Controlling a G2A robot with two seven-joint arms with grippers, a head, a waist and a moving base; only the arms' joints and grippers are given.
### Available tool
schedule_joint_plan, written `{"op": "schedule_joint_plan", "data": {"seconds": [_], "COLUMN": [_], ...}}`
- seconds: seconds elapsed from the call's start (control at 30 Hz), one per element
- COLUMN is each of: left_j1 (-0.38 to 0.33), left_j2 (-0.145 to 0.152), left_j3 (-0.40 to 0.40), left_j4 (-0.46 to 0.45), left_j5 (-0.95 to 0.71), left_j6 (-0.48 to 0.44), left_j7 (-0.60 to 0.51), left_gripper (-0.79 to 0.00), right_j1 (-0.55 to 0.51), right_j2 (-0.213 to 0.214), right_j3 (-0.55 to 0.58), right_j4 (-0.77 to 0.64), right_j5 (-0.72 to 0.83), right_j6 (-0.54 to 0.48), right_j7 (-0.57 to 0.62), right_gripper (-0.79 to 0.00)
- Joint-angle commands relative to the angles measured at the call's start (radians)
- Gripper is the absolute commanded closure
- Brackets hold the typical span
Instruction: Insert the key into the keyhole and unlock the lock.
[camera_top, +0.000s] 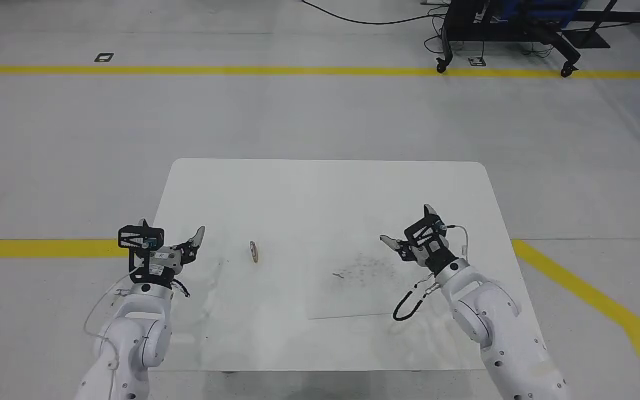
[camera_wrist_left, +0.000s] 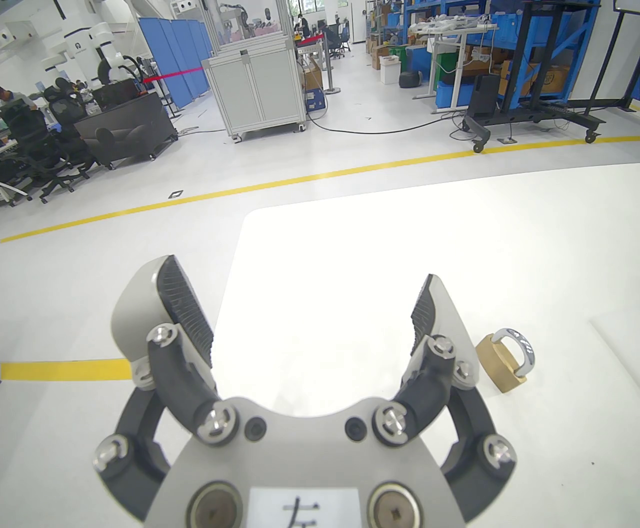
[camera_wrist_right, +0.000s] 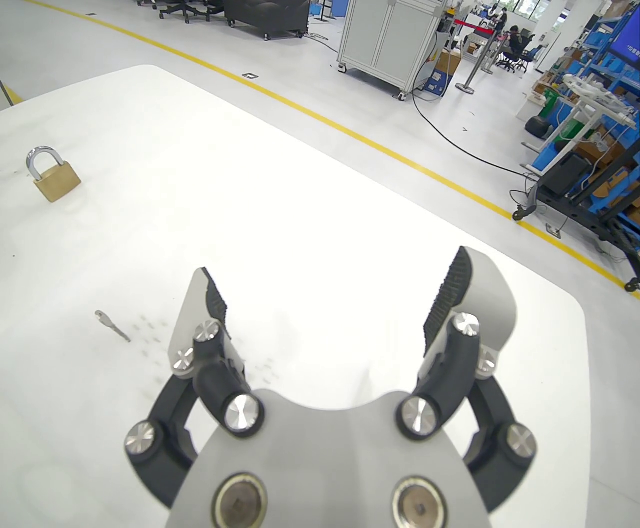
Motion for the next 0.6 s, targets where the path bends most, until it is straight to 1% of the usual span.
{"op": "schedule_joint_plan", "data": {"seconds": [0.0,0.03,0.13,0.27,0.37,0.5,0.57], "left_j1": [0.0,0.0,0.0,0.0,0.0,0.0,0.0], "left_j2": [0.0,0.0,0.0,0.0,0.0,0.0,0.0], "left_j3": [0.0,0.0,0.0,0.0,0.0,0.0,0.0], "left_j4": [0.0,0.0,0.0,0.0,0.0,0.0,0.0], "left_j5": [0.0,0.0,0.0,0.0,0.0,0.0,0.0], "left_j6": [0.0,0.0,0.0,0.0,0.0,0.0,0.0], "left_j7": [0.0,0.0,0.0,0.0,0.0,0.0,0.0], "left_gripper": [-0.785,-0.785,-0.785,-0.785,-0.785,-0.785,-0.785], "right_j1": [-0.001,0.008,0.053,0.11,0.154,0.208,0.233], "right_j2": [-0.001,-0.001,-0.002,0.0,0.002,0.001,0.001], "right_j3": [-0.012,-0.024,-0.069,-0.098,-0.116,-0.156,-0.181], "right_j4": [0.002,0.01,0.035,0.073,0.113,0.154,0.16], "right_j5": [0.006,0.006,0.034,0.078,0.137,0.19,0.175], "right_j6": [-0.022,-0.048,-0.172,-0.32,-0.431,-0.522,-0.541], "right_j7": [-0.003,0.002,0.022,0.046,0.108,0.189,0.24], "right_gripper": [-0.785,-0.785,-0.785,-0.785,-0.785,-0.785,-0.785]}}
